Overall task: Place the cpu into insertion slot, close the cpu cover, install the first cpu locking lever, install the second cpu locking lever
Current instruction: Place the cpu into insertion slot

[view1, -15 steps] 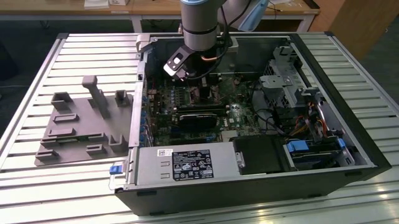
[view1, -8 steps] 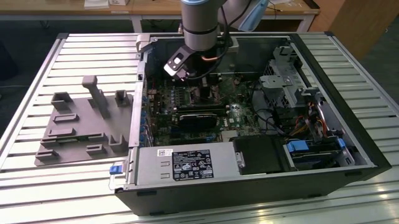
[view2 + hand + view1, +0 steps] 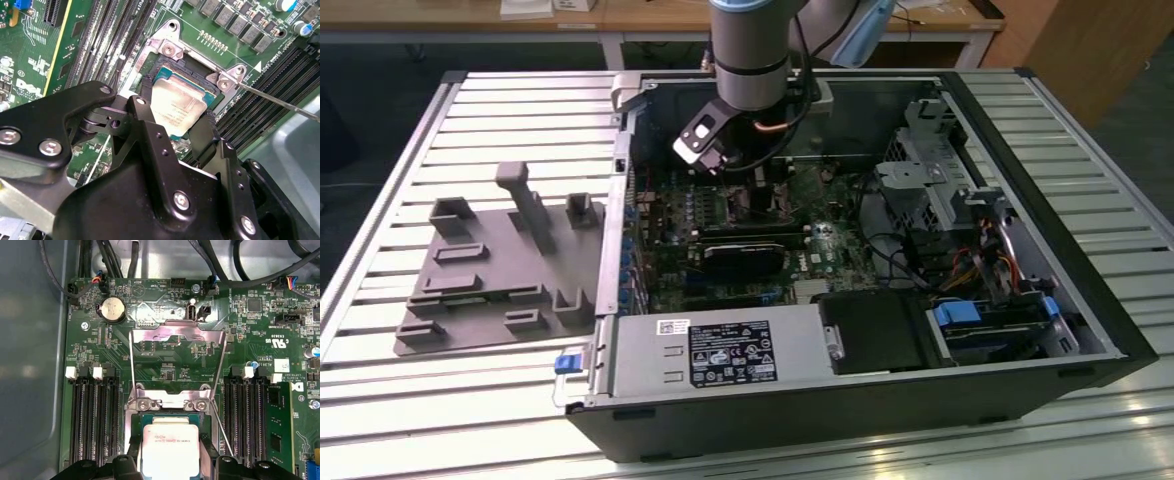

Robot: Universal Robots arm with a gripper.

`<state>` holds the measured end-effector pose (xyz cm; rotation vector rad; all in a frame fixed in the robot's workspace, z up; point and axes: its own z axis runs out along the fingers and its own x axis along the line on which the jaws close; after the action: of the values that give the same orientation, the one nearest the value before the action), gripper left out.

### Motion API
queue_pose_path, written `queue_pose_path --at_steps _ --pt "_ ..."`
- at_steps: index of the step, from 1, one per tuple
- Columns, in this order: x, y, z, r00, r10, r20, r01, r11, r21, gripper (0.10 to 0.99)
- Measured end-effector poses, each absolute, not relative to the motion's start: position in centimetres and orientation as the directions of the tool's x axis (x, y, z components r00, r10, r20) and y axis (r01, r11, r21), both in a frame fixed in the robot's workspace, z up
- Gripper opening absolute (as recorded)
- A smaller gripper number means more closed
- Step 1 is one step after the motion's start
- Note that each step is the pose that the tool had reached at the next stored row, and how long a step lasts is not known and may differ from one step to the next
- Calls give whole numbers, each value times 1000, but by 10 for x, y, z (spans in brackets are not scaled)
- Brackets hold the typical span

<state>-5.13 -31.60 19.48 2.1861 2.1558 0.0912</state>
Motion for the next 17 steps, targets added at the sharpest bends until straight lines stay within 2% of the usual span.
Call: queue_pose_path --at_steps 17 --pt "-53 -316 192 14 1000 -7 996 -14 91 537"
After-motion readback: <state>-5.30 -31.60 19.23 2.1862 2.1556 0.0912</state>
